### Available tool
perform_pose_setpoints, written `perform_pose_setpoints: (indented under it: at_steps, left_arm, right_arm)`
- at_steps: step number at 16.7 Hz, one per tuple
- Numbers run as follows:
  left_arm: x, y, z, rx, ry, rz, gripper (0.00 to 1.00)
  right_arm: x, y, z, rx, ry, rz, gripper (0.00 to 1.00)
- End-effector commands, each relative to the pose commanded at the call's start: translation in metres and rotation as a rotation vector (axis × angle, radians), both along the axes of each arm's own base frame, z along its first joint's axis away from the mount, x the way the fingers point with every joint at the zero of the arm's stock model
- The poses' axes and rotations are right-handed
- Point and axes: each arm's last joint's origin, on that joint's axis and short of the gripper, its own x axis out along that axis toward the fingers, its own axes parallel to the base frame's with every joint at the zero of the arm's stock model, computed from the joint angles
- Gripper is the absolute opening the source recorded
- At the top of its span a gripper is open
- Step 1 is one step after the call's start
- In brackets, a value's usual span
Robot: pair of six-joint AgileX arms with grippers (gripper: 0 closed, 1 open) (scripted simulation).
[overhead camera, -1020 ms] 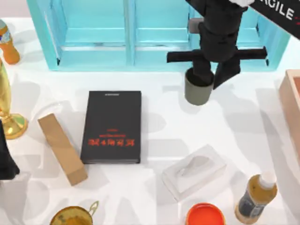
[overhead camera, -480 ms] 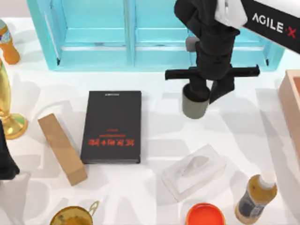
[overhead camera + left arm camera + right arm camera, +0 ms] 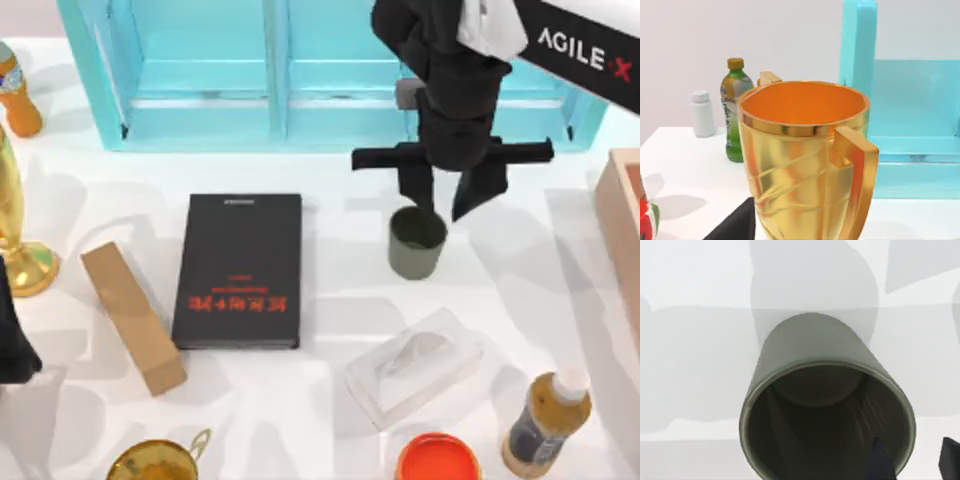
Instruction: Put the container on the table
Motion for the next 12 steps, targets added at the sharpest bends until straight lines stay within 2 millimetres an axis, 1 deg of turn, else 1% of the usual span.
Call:
perform_pose_setpoints:
  at_steps: [6,7,12]
  left_arm:
    - [0.0000,0.0000,0.0000,0.000,0.000,0.000,1.00]
    - [0.0000,0.0000,0.0000,0.000,0.000,0.000,1.00]
    - [0.0000,0.0000,0.0000,0.000,0.000,0.000,1.00]
  right_arm:
    - [0.0000,0.0000,0.0000,0.000,0.000,0.000,0.98]
    - [0.0000,0.0000,0.0000,0.000,0.000,0.000,1.00]
    - [0.0000,0.0000,0.0000,0.000,0.000,0.000,1.00]
